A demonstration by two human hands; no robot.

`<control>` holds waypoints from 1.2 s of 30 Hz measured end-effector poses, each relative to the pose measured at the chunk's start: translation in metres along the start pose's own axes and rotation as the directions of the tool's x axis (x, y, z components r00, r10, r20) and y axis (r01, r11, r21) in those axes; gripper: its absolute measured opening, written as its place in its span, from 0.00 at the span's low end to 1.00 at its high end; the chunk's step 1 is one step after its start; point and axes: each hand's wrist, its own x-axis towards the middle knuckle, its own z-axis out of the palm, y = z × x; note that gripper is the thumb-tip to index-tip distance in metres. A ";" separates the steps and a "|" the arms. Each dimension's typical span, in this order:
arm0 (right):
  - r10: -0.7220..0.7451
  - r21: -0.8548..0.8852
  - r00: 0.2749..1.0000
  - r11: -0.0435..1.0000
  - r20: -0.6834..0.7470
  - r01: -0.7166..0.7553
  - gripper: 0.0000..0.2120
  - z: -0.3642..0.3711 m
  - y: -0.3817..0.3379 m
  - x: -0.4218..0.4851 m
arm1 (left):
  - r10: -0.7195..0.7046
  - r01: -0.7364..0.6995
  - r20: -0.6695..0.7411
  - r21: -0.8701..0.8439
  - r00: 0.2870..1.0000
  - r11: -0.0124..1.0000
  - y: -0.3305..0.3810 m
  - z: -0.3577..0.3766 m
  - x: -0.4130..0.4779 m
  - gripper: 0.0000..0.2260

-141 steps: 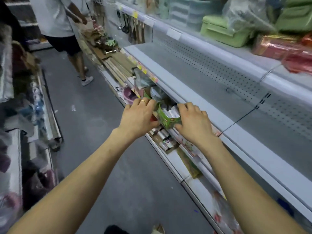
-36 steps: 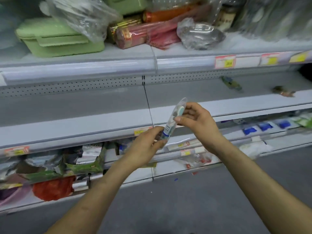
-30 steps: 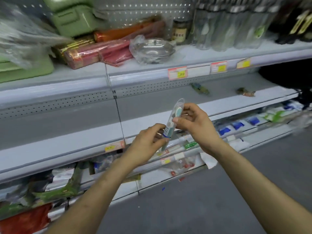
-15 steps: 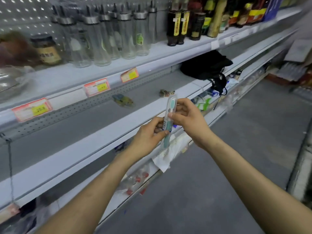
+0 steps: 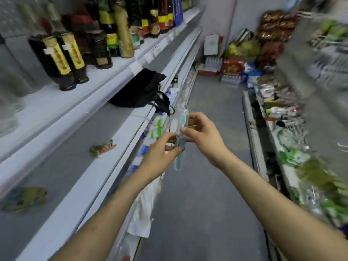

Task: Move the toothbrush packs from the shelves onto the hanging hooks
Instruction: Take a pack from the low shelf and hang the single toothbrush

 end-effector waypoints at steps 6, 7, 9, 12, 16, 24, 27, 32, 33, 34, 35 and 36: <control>-0.036 -0.057 0.946 0.998 -0.322 0.018 0.09 -0.079 -0.006 0.049 | 0.166 -0.133 0.243 -0.146 0.956 0.980 0.032 0.046 0.123 0.17; -0.044 -0.069 0.930 0.997 -0.365 0.020 0.09 -0.094 -0.008 0.054 | 0.184 -0.135 0.284 -0.181 0.941 0.974 0.042 0.057 0.139 0.18; -0.069 -0.105 0.897 0.994 -0.437 0.025 0.10 -0.125 -0.014 0.065 | 0.231 -0.161 0.342 -0.222 0.911 0.962 0.059 0.082 0.170 0.18; -0.101 -0.150 0.839 0.988 -0.535 0.023 0.11 -0.171 -0.022 0.080 | 0.316 -0.222 0.400 -0.265 0.860 0.938 0.084 0.121 0.218 0.15; -0.168 -0.214 0.761 0.976 -0.627 0.039 0.11 -0.232 -0.028 0.104 | 0.433 -0.310 0.450 -0.322 0.781 0.895 0.119 0.174 0.277 0.12; -0.228 -0.281 0.640 0.960 -0.734 0.019 0.11 -0.353 -0.031 0.162 | 0.517 -0.353 0.552 -0.382 0.654 0.854 0.186 0.274 0.383 0.14; -0.231 -0.281 0.597 0.960 -0.768 0.009 0.12 -0.392 -0.038 0.177 | 0.567 -0.403 0.562 -0.399 0.602 0.824 0.213 0.308 0.419 0.16; -0.213 -0.283 0.512 0.957 -0.832 -0.060 0.11 -0.445 -0.045 0.189 | 0.624 -0.415 0.593 -0.466 0.509 0.781 0.249 0.368 0.464 0.15; -0.211 -0.282 0.489 0.956 -0.846 -0.075 0.11 -0.454 -0.046 0.190 | 0.642 -0.414 0.598 -0.491 0.480 0.766 0.257 0.379 0.470 0.15; -0.219 -0.288 0.458 0.954 -0.862 -0.086 0.11 -0.464 -0.046 0.190 | 0.659 -0.408 0.605 -0.517 0.447 0.752 0.264 0.390 0.476 0.15; -0.233 -0.299 0.422 0.949 -0.876 -0.096 0.11 -0.473 -0.047 0.190 | 0.674 -0.396 0.615 -0.546 0.410 0.738 0.270 0.402 0.481 0.14; -0.242 -0.304 0.384 0.947 -0.891 -0.108 0.11 -0.481 -0.047 0.190 | 0.683 -0.383 0.630 -0.566 0.370 0.730 0.276 0.414 0.487 0.13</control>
